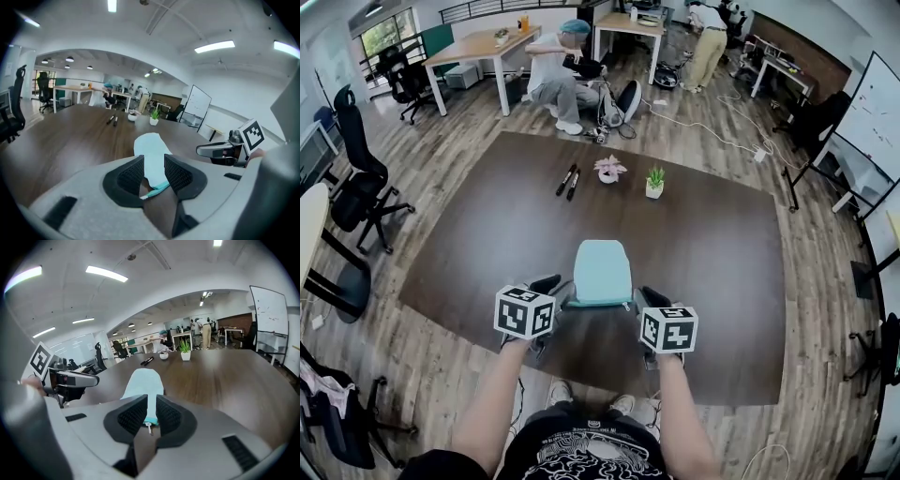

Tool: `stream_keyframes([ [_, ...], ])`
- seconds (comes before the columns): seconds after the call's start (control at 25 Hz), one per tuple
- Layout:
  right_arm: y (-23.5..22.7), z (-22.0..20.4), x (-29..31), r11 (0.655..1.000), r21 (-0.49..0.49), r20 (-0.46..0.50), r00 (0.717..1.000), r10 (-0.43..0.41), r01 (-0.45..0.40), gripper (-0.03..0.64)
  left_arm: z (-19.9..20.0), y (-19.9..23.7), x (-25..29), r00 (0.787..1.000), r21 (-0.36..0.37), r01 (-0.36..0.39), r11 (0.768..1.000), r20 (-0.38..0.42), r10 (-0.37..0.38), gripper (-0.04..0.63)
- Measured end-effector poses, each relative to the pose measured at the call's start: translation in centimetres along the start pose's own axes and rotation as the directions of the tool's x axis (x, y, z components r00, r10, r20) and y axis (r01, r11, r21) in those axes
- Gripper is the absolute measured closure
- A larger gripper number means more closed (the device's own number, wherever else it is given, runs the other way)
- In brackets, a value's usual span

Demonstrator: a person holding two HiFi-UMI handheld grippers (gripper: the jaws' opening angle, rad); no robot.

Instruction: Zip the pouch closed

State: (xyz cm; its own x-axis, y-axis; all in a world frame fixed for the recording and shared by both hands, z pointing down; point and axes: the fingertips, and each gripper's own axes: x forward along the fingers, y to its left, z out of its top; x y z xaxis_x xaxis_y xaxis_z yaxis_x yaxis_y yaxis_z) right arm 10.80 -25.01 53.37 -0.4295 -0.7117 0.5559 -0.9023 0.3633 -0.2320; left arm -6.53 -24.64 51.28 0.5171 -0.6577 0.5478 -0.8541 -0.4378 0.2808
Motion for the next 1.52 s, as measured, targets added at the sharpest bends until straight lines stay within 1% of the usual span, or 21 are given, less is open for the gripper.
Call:
stream_keyframes([
  [0.08,-0.2,1.6,-0.8,1.000,-0.016,0.038,0.999,-0.012,0.013,0.569,1.7,-0.2,-0.3,0.999,0.028,-0.007,1.000,0.033,0.006,0.476],
  [0.2,-0.7,4.2,-2.1,0.999,-0.038,0.101,0.994,-0.034,0.038,0.583,4.2,-0.6,-0.9,0.996,0.047,-0.012,0.999,0.086,0.008,0.477],
  [0.32,-1.1,6.7,-4.0,0.996,-0.052,0.162,0.985,-0.057,0.067,0.594,6.8,-1.3,-2.0,0.991,0.081,-0.012,0.997,0.133,0.001,0.479],
  [0.44,-1.5,9.1,-5.8,0.994,-0.064,0.220,0.973,-0.074,0.090,0.601,9.5,-2.0,-3.0,0.983,0.125,-0.040,0.991,0.185,0.016,0.490],
  [0.6,-1.8,11.7,-8.2,0.990,-0.079,0.286,0.954,-0.090,0.117,0.607,12.4,-2.8,-3.9,0.969,0.180,-0.085,0.980,0.244,0.040,0.512],
  [0.72,-2.4,13.1,-10.2,0.986,-0.083,0.333,0.937,-0.111,0.146,0.615,14.2,-4.0,-4.4,0.962,0.227,-0.095,0.969,0.270,0.031,0.517],
  [0.84,-2.9,14.4,-12.2,0.979,-0.096,0.373,0.918,-0.134,0.182,0.618,16.1,-5.4,-5.0,0.954,0.289,-0.113,0.951,0.299,0.023,0.537],
  [0.92,-3.2,15.0,-13.3,0.975,-0.095,0.397,0.906,-0.146,0.199,0.618,16.8,-6.3,-5.1,0.951,0.314,-0.109,0.943,0.308,0.007,0.538],
  [1.04,-3.6,15.5,-14.5,0.973,-0.092,0.423,0.893,-0.156,0.214,0.618,17.2,-7.1,-5.0,0.949,0.324,-0.099,0.941,0.315,-0.009,0.541],
  [1.24,-3.9,15.7,-15.5,0.966,-0.093,0.450,0.876,-0.175,0.241,0.618,17.0,-7.1,-5.0,0.948,0.318,-0.102,0.943,0.319,-0.005,0.552],
  [1.52,-3.6,15.6,-15.5,0.965,-0.100,0.459,0.872,-0.170,0.241,0.620,16.7,-7.0,-5.2,0.946,0.308,-0.098,0.946,0.324,-0.007,0.562],
])
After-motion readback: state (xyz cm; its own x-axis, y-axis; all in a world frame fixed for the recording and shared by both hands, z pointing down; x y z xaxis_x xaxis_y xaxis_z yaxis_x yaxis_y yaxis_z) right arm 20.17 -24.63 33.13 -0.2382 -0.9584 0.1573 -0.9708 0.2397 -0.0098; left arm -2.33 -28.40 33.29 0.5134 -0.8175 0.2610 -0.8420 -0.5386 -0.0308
